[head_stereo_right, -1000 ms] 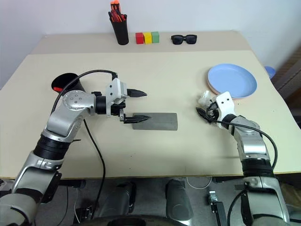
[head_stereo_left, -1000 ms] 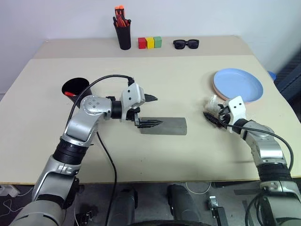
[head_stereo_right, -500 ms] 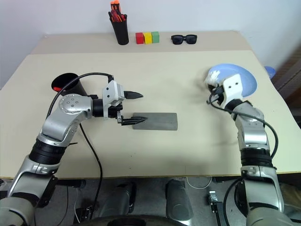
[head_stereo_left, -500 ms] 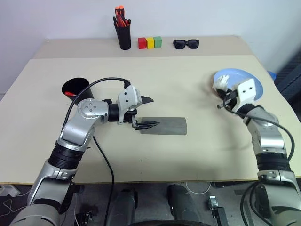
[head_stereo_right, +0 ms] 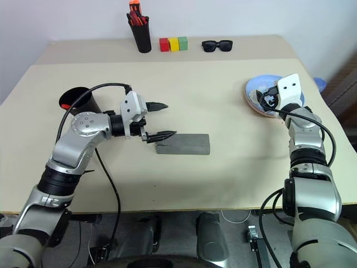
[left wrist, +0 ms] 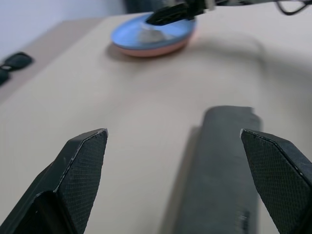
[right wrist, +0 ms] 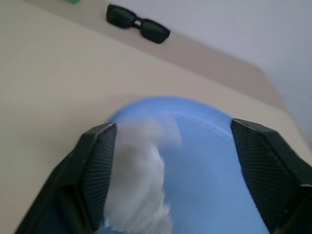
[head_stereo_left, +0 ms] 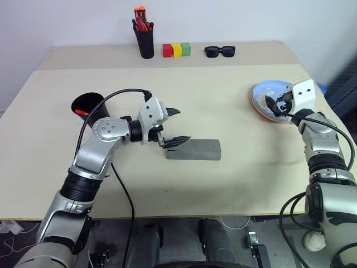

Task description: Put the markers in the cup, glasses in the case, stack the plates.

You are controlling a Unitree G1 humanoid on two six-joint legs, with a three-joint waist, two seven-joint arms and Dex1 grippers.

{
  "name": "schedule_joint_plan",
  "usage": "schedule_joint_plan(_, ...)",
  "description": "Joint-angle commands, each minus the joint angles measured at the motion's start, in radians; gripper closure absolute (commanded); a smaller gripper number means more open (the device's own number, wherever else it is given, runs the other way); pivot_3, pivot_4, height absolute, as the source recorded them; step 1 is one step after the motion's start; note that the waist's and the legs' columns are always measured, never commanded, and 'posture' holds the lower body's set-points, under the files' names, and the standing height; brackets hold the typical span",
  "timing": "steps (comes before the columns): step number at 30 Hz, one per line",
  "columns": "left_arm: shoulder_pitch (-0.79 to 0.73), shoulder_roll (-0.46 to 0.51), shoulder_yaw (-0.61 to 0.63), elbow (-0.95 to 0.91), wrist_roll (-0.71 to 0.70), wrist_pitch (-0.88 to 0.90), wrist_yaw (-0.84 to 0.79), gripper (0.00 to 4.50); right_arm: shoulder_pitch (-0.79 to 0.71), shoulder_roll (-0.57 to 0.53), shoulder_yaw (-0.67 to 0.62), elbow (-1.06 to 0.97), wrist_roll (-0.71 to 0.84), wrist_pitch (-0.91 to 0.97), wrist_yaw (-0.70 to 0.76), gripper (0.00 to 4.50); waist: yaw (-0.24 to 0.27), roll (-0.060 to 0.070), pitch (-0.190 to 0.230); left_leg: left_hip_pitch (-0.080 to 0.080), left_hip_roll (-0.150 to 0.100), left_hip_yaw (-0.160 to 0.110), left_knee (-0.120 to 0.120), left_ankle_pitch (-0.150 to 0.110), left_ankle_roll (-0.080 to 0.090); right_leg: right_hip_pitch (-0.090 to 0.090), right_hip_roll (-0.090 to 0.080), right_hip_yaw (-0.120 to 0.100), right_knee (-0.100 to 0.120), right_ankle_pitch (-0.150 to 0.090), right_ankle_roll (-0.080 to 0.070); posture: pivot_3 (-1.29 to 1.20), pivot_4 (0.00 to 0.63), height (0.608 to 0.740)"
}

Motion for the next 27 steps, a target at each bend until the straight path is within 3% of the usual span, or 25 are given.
schedule_joint_plan(1,0.07,-0.071,0.091,-0.003,0.018,-0.182,0.123,0.0,0.044,-0.01,-0.062,-0.142,0.072,-0.056,0.022,0.98,0.003,0.0,0.0,0.0,0.0,0.0,0.0,0.0,0.0,0.0,0.0,0.0,-0.001,0.0,0.0,0.0,0.15,0.74)
schedule_joint_plan(5,0.173,-0.088,0.116,-0.04,-0.024,-0.196,0.123,0.0,0.235,0.008,-0.113,-0.464,0.219,0.051,0.13,0.98,0.01,0.0,0.0,0.0,0.0,0.0,-0.001,-0.001,0.001,-0.001,0.0,0.0,0.0,0.0,0.0,0.0,0.15,0.74)
schedule_joint_plan(10,0.322,-0.088,0.162,-0.166,-0.181,-0.109,0.085,0.0,0.529,-0.02,-0.152,-0.888,0.374,0.279,0.209,0.98,0.012,0.0,0.0,0.0,0.0,0.0,0.002,-0.001,0.001,0.002,-0.001,0.0,0.0,0.0,0.0,0.0,0.15,0.74)
schedule_joint_plan(14,0.466,-0.034,0.205,-0.274,-0.228,-0.111,0.053,0.0,0.764,-0.054,-0.232,-1.134,0.463,0.417,0.243,0.98,0.012,0.001,-0.001,0.0,0.0,0.0,0.001,-0.001,0.001,0.001,0.0,0.0,0.0,0.0,0.0,0.0,0.15,0.74)
schedule_joint_plan(21,0.731,0.08,0.372,-0.361,-0.32,-0.117,-0.014,0.0,1.127,-0.05,-0.363,-1.324,0.565,0.474,0.378,0.98,0.012,0.001,-0.001,0.002,0.001,0.0,0.001,-0.001,0.001,0.003,0.0,0.0,-0.001,-0.004,-0.007,0.0,0.15,0.74)
schedule_joint_plan(27,0.864,0.139,0.49,-0.331,-0.324,-0.167,-0.06,0.0,1.24,-0.001,-0.419,-1.318,0.552,0.396,0.421,0.98,0.015,0.0,-0.002,0.002,0.001,0.002,0.003,-0.001,0.001,0.003,-0.001,0.0,-0.002,-0.005,-0.008,0.0,0.15,0.74)
